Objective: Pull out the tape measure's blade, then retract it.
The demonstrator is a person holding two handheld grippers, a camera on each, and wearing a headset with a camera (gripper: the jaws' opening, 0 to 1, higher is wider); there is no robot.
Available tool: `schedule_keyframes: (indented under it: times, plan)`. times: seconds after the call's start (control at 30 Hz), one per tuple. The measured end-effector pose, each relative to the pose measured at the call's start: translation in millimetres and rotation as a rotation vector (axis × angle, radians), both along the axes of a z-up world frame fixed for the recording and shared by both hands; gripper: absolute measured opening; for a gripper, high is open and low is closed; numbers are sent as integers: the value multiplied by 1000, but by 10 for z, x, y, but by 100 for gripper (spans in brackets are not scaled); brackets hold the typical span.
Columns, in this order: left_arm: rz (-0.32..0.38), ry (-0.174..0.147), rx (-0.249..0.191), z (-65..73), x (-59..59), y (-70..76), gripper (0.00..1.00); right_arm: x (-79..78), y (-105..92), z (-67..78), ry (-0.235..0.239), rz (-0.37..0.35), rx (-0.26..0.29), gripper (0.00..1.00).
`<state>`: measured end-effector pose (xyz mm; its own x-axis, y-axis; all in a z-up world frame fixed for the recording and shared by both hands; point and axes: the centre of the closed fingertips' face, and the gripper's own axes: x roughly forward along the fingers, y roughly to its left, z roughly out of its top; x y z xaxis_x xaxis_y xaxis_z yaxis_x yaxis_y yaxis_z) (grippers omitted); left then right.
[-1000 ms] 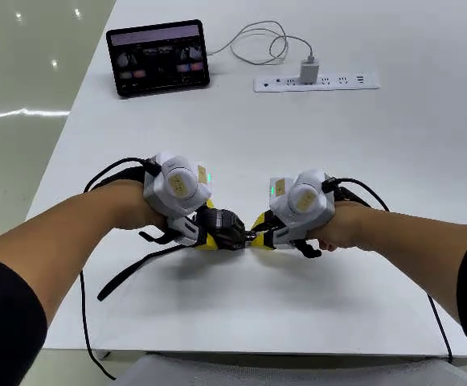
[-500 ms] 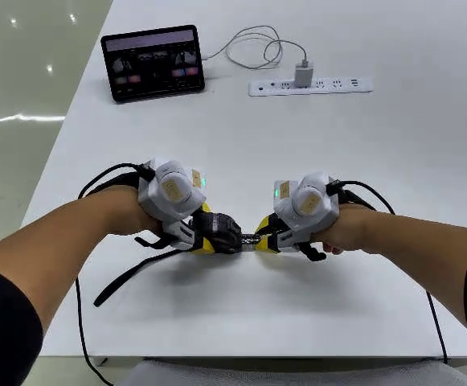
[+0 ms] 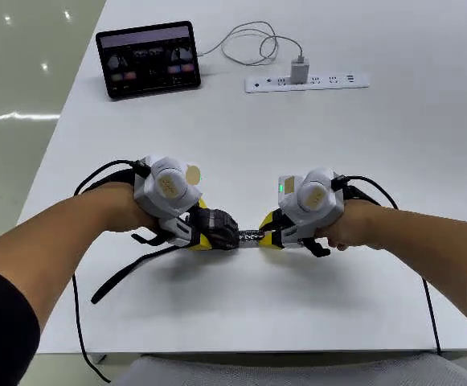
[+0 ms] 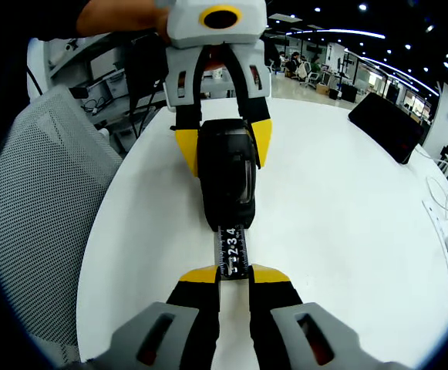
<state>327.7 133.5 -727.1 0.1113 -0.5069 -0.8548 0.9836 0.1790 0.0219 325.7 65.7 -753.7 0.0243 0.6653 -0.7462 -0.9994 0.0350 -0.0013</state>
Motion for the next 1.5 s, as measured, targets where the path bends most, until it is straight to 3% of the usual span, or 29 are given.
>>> schedule_keyframes:
  times: [1.5]
  plan:
    - [23,3,-15,17,-17,-28,32,16,-313,-13,1,-16,-25,8]
